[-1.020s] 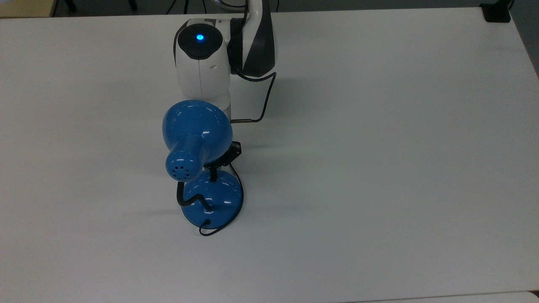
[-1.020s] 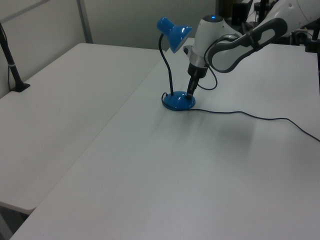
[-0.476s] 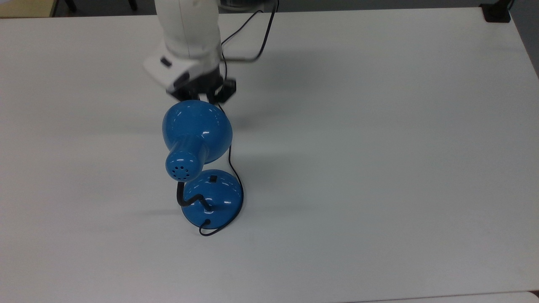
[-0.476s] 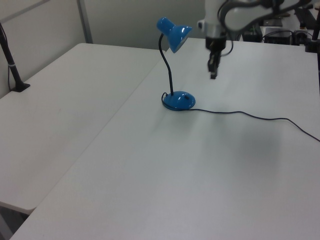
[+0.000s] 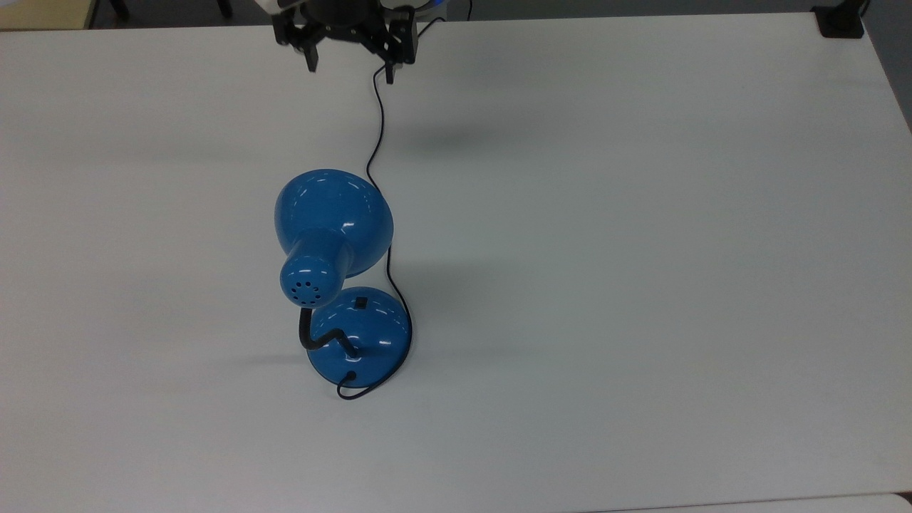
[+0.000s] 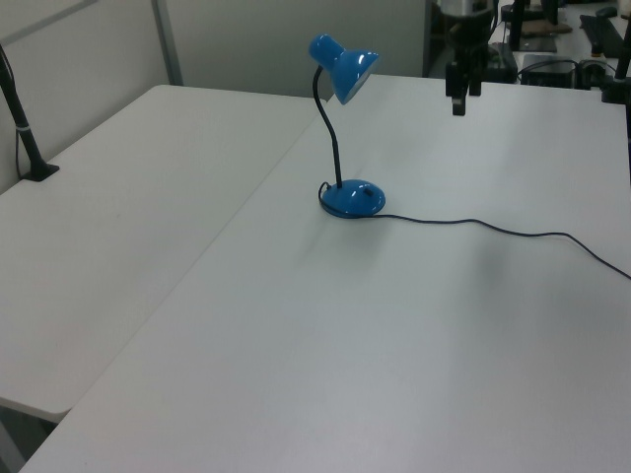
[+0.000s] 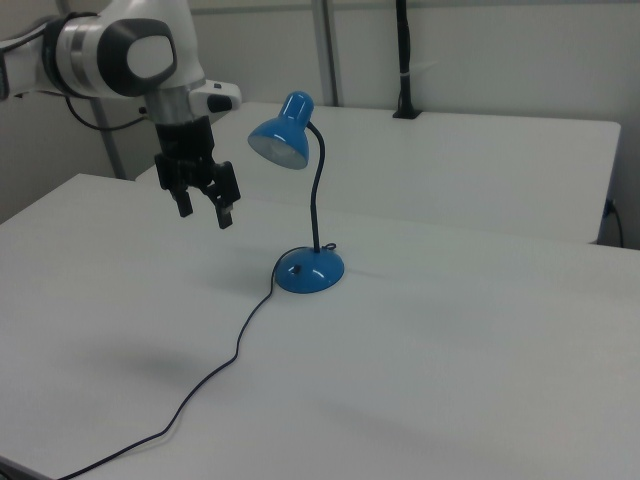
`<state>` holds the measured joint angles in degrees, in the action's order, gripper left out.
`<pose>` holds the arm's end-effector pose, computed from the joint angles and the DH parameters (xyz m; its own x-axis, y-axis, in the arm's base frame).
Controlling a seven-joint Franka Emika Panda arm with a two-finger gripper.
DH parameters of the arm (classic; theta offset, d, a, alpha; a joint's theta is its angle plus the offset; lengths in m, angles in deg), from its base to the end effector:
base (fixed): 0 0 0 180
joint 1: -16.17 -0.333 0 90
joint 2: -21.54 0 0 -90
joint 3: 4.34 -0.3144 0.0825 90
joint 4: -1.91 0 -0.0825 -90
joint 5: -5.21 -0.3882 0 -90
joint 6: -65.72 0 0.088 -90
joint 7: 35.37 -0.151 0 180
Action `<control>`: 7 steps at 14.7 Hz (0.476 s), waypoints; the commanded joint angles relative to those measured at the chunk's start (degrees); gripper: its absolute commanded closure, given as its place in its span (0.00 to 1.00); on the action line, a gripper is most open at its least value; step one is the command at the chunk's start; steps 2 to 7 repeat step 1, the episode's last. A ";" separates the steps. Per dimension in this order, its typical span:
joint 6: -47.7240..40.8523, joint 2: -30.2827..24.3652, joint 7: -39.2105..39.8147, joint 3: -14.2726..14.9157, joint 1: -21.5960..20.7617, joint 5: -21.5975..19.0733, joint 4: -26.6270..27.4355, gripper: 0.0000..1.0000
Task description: Turn off the lamp
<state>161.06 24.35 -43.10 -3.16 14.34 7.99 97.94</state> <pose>0.5728 -0.0002 0.5089 0.9915 -0.1187 -0.0540 -0.1156 -0.9917 0.0567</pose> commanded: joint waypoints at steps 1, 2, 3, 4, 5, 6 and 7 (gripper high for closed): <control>-1.29 0.17 -2.37 0.04 0.42 0.03 -2.23 0.00; -1.29 0.17 -2.37 0.04 0.42 0.03 -2.23 0.00; -1.29 0.17 -2.37 0.04 0.42 0.03 -2.23 0.00; -1.29 0.17 -2.37 0.04 0.42 0.03 -2.23 0.00; -1.29 0.17 -2.37 0.04 0.42 0.03 -2.23 0.00; -1.29 0.17 -2.37 0.04 0.42 0.03 -2.23 0.00; -1.29 0.17 -2.37 0.04 0.42 0.03 -2.23 0.00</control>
